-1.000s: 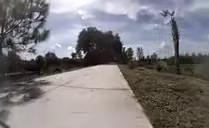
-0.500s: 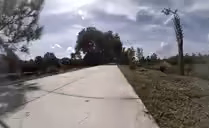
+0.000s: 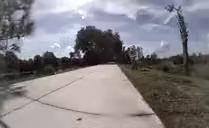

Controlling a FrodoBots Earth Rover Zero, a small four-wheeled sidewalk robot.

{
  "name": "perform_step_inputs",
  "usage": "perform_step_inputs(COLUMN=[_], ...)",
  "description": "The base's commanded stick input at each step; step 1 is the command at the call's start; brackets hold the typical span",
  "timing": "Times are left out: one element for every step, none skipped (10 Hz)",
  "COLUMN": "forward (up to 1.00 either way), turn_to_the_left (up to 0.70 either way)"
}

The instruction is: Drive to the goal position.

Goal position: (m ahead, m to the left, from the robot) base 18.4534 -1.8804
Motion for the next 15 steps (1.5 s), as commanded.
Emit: perform_step_inputs(forward=[0.85, 0.85, 0.85, 0.85, 0.85, 0.85, 0.85, 0.85, 0.85, 0.85, 0.85, 0.85, 0.85, 0.85, 0.85], turn_to_the_left=[0.00, 0.00, 0.00, 0.00, 0.00, 0.00, 0.00, 0.00, 0.00, 0.00, 0.00, 0.00, 0.00, 0.00, 0.00])
